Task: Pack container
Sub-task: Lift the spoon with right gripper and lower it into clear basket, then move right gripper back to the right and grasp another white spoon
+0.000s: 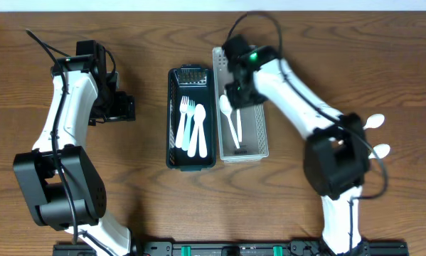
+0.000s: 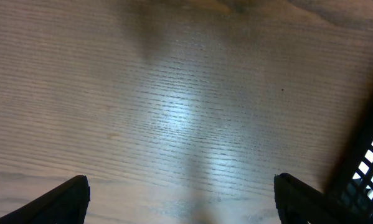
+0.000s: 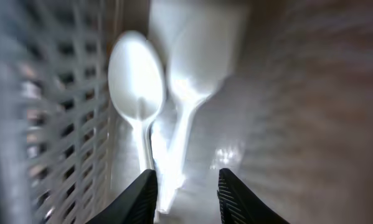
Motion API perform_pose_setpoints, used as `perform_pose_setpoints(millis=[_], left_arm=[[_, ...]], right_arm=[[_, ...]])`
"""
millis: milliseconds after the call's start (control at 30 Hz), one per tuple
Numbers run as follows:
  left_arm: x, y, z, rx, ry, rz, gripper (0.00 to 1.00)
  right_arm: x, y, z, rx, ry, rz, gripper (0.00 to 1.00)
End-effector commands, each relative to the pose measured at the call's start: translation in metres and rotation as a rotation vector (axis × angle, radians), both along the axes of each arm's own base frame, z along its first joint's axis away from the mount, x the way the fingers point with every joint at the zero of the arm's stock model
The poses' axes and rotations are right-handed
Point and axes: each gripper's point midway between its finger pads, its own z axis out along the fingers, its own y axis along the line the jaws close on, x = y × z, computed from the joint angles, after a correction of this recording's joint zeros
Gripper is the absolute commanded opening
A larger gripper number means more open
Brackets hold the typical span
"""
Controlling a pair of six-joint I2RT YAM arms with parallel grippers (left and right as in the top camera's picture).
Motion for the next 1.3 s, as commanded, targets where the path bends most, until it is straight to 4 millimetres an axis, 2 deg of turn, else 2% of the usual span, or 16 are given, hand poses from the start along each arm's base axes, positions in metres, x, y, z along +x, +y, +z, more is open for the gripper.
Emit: perform_pose_setpoints(millis=[0, 33, 100, 200, 233, 333, 467, 600, 700, 867, 1000, 1100, 1267], left_arm=[[-0.001, 0.003, 0.000, 0.005, 0.003, -0.008, 0.87], [-0.001, 0.003, 0.000, 0.005, 0.002, -0.008, 0.87], [-0.001, 0.003, 0.000, 0.005, 0.003, -0.008, 0.87], [-0.001, 0.003, 0.000, 0.005, 0.002, -0.008, 0.87], [-0.001, 0.003, 0.000, 0.005, 0.002, -0.008, 0.87], [-0.001, 0.003, 0.000, 0.005, 0.002, -0.008, 0.87], [-0.001, 0.003, 0.000, 0.005, 0.003, -0.008, 0.87], [-0.001, 0.003, 0.000, 0.005, 0.003, -0.008, 0.87], [-0.001, 0.003, 0.000, 0.005, 0.003, -0.008, 0.87], [-0.001, 0.003, 0.000, 0.005, 0.003, -0.007, 0.87], [-0.001, 0.003, 0.000, 0.005, 0.003, -0.007, 0.87], [-0.001, 0.003, 0.000, 0.005, 0.003, -0.007, 0.87], [-0.001, 0.003, 0.000, 0.005, 0.003, -0.007, 0.87]], right_arm=[[0.034, -0.057, 0.123, 0.014, -0.313, -0.188, 0.36], [0.035, -0.080, 0.145, 0.017, -0.362, -0.258, 0.36], [0.032, -0.125, 0.171, 0.018, -0.406, -0.385, 0.36], [0.018, -0.196, 0.184, 0.011, -0.393, -0.609, 0.38], [0.010, -0.224, 0.181, 0.004, -0.361, -0.701, 0.38], [-0.015, -0.284, 0.160, 0.001, -0.241, -0.902, 0.38], [-0.032, -0.327, 0.117, 0.069, -0.129, -1.047, 0.38], [-0.048, -0.356, 0.067, 0.079, -0.066, -1.163, 0.38], [-0.058, -0.366, 0.034, 0.084, -0.032, -1.200, 0.38], [-0.067, -0.370, -0.011, 0.083, -0.010, -1.219, 0.43], [-0.067, -0.367, -0.038, 0.083, 0.010, -1.214, 0.45], [-0.058, -0.365, -0.055, 0.085, 0.020, -1.201, 0.47], [-0.049, -0.359, -0.076, 0.087, 0.038, -1.186, 0.49]])
